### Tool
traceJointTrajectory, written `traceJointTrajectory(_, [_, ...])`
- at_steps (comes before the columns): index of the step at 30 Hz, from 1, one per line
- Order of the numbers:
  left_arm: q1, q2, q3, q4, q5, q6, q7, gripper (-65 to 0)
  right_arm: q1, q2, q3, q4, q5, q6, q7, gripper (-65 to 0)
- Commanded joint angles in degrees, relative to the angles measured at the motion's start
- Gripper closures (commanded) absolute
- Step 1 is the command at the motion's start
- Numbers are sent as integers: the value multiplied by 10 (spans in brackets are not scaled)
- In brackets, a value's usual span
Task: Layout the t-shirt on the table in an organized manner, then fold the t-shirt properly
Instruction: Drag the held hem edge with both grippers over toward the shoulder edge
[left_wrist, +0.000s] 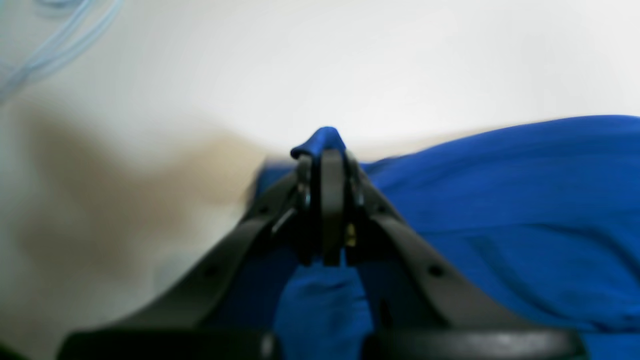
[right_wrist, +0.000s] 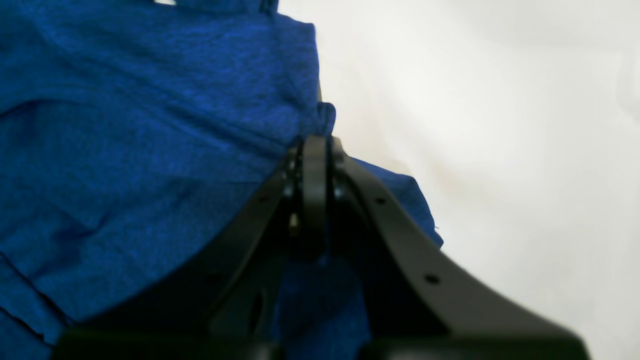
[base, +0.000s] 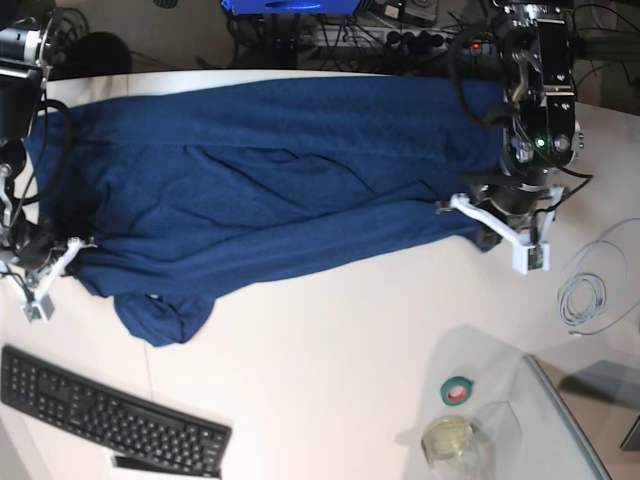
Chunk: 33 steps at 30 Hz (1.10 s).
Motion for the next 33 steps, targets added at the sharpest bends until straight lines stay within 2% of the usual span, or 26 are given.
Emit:
traceJointTrajectory(1, [5,-2,1,25,-2,4,-8,0,13,11,2,10,6,4,10,0])
traceJointTrajectory(10, [13,-5,-1,-7,3,6,-11,0,0,11,4,24,6,4,10,0])
traceJointTrajectory(18, [43,-11,-58,-5,3,4,-9,0,0,11,45,22,5,1,10,0])
traceJointTrajectory(23, [42,-21,-43,-32,3,4,-11,0,-9,10,45,22,5,1,10,0])
traceJointTrajectory(26, [36,-23,-43,-48,4,4,-12,0,-9,-3,50,23,5,1,10,0])
traceJointTrajectory(33, [36,-67,-44,-53,4,4,-12,0,-11,-3,51,25,5,-2,10,0])
